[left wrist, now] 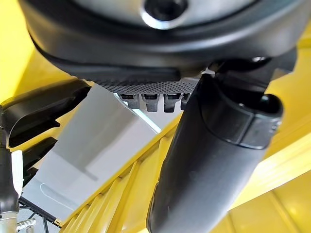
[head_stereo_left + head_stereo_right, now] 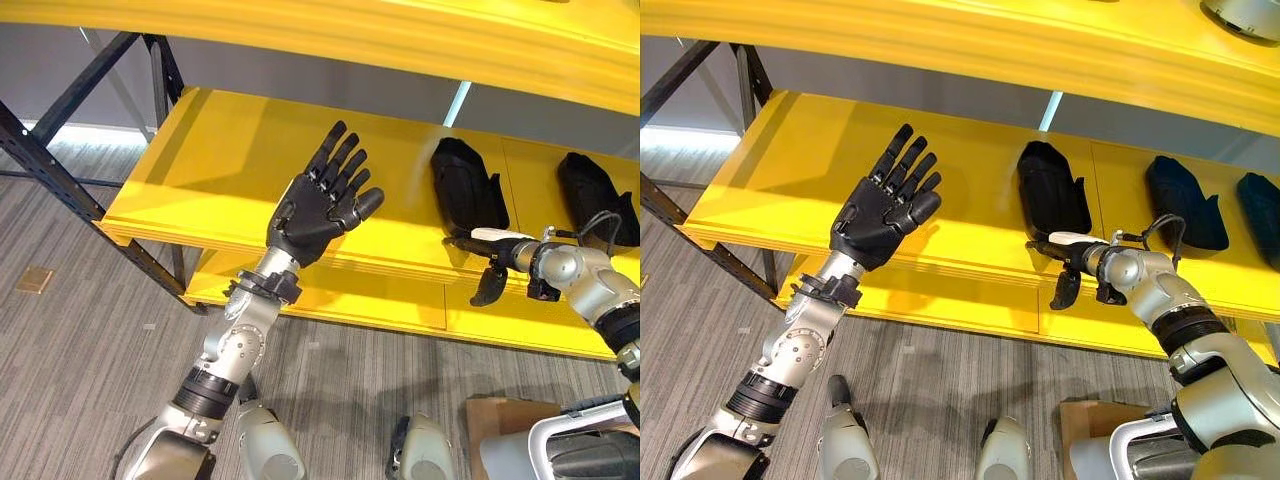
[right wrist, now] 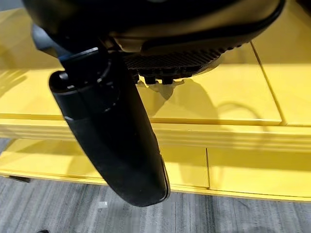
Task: Move parts from the plastic box to the shelf.
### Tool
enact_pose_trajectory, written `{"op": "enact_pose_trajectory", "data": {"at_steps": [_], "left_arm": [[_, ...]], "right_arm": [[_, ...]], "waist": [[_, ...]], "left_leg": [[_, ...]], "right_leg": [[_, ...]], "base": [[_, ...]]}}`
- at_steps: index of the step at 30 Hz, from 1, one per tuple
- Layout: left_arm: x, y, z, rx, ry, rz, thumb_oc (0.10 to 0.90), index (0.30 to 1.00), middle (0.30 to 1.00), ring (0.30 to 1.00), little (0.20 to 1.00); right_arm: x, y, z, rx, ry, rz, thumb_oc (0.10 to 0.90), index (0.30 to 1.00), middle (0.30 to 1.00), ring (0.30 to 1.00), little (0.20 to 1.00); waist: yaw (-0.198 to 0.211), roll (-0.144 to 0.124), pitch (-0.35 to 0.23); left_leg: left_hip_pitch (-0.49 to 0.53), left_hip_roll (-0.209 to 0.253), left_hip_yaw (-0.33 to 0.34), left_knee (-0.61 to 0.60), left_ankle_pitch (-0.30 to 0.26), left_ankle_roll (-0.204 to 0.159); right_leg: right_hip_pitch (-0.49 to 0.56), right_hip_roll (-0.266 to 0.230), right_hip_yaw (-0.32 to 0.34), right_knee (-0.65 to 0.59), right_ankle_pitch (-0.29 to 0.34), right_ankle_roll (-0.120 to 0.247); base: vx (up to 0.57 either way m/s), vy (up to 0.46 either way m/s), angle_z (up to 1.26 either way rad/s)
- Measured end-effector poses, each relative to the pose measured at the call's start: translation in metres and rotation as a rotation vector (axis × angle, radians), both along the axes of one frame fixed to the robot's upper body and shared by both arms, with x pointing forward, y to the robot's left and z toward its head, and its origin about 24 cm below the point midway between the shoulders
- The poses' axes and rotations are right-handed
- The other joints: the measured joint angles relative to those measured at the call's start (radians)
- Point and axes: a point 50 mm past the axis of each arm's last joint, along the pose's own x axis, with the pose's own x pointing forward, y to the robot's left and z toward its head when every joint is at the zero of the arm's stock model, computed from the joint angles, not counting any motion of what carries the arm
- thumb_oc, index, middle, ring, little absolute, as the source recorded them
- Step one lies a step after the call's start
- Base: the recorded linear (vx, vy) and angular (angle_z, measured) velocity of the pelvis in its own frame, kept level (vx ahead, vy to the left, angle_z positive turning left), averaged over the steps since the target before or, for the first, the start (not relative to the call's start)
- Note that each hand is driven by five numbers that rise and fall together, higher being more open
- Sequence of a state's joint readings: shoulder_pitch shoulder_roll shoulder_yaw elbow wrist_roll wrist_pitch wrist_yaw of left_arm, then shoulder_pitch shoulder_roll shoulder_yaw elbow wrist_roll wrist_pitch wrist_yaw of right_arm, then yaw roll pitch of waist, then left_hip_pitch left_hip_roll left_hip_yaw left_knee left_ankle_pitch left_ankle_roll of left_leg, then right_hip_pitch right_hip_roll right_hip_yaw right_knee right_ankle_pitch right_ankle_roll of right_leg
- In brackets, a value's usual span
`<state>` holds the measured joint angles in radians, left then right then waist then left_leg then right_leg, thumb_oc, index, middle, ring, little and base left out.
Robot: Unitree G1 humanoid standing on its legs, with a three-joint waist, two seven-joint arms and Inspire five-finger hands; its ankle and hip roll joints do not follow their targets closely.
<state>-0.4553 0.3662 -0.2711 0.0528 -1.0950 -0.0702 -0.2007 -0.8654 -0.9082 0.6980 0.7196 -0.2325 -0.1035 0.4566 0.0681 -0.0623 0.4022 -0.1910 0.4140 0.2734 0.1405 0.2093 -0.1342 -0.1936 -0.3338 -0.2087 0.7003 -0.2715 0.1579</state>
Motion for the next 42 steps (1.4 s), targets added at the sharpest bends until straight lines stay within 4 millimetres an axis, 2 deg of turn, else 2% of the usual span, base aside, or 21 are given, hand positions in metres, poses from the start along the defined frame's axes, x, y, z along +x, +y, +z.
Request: {"op": "enact_pose_trajectory", "data": {"at_steps": [8, 20, 25, 29, 35, 42], "left_arm": [[0.004, -0.001, 0.002, 0.004, 0.009, 0.01, 0.9, 1.0, 1.0, 1.0, 1.0], [0.014, -0.002, 0.01, -0.016, 0.035, 0.014, 0.9, 1.0, 1.0, 1.0, 1.0], [0.015, -0.002, 0.009, -0.026, 0.047, 0.01, 0.9, 1.0, 1.0, 1.0, 1.0], [0.018, -0.001, 0.005, -0.037, 0.082, 0.019, 0.9, 1.0, 1.0, 1.0, 1.0], [0.022, -0.004, 0.011, -0.028, 0.073, 0.017, 0.9, 1.0, 1.0, 1.0, 1.0], [0.023, -0.005, 0.014, -0.029, 0.061, 0.016, 0.9, 1.0, 1.0, 1.0, 1.0]], "right_arm": [[0.003, 0.004, 0.004, -0.028, 0.002, 0.015, 0.9, 1.0, 1.0, 1.0, 1.0], [0.015, 0.009, 0.026, -0.044, -0.04, -0.013, 0.9, 1.0, 1.0, 1.0, 1.0], [0.021, 0.014, 0.036, -0.031, -0.066, -0.016, 0.9, 1.0, 1.0, 1.0, 1.0], [0.024, 0.02, 0.035, -0.037, -0.067, -0.007, 0.9, 1.0, 1.0, 1.0, 1.0], [0.027, 0.024, 0.041, -0.049, -0.083, -0.009, 0.9, 1.0, 1.0, 1.0, 1.0], [0.027, 0.025, 0.046, -0.089, 0.007, 0.012, 0.9, 1.0, 1.0, 1.0, 1.0]], "waist": [[0.001, 0.0, 0.0], [0.002, 0.001, 0.0], [0.001, 0.001, 0.0], [0.0, 0.001, 0.0], [-0.002, 0.002, 0.001], [-0.004, 0.002, 0.002]], "left_leg": [[0.001, 0.0, 0.0, -0.006, 0.0, 0.0], [-0.004, 0.0, -0.001, -0.005, 0.0, 0.0], [-0.035, 0.0, -0.003, -0.001, 0.0, 0.0], [-0.05, 0.0, -0.005, 0.009, 0.0, 0.0], [-0.078, -0.001, -0.008, 0.027, 0.0, 0.0], [-0.089, -0.004, -0.01, 0.049, 0.001, -0.001]], "right_leg": [[-0.001, 0.0, -0.002, 0.001, 0.0, 0.0], [-0.01, -0.001, 0.0, 0.012, -0.007, -0.001], [-0.048, -0.005, 0.002, 0.033, -0.015, -0.005], [-0.066, -0.007, 0.005, 0.043, -0.017, -0.006], [-0.09, -0.011, 0.008, 0.051, -0.018, -0.005], [-0.095, -0.018, 0.015, 0.055, -0.023, 0.0]], "base": [[0.0, 0.0, 0.0], [-0.01, -0.001, 0.0], [-0.05, 0.001, 0.0], [-0.05, 0.006, -0.02], [-0.03, 0.014, 0.0], [0.0, 0.012, -0.02]]}}
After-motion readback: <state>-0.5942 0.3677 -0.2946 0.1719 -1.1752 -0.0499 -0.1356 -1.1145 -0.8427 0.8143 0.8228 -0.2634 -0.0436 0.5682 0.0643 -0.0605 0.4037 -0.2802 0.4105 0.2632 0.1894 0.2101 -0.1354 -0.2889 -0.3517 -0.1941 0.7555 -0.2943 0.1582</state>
